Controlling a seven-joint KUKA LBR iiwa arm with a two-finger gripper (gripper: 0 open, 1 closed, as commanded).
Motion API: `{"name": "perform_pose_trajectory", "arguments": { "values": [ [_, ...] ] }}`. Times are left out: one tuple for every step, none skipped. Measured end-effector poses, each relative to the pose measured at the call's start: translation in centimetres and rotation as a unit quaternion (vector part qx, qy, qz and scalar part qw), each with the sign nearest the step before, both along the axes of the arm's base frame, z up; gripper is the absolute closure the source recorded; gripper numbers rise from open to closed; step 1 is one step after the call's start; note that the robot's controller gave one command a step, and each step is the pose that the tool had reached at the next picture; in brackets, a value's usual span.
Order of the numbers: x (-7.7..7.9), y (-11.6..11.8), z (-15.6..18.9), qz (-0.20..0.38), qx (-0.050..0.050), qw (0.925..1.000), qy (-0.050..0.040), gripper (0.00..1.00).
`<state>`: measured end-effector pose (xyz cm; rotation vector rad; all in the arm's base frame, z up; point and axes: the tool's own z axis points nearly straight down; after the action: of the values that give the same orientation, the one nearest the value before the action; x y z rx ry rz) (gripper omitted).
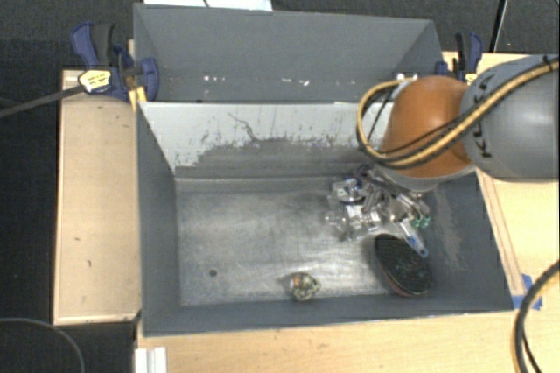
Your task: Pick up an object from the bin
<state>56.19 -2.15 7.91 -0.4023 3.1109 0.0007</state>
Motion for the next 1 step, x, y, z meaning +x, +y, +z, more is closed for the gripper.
{"name": "perform_pose_trajectory", "arguments": {
  "values": [
    [0.91,-2.27,11.33,0.119,-0.002,0.9929,-0.0025,1.0]
  ]
}}
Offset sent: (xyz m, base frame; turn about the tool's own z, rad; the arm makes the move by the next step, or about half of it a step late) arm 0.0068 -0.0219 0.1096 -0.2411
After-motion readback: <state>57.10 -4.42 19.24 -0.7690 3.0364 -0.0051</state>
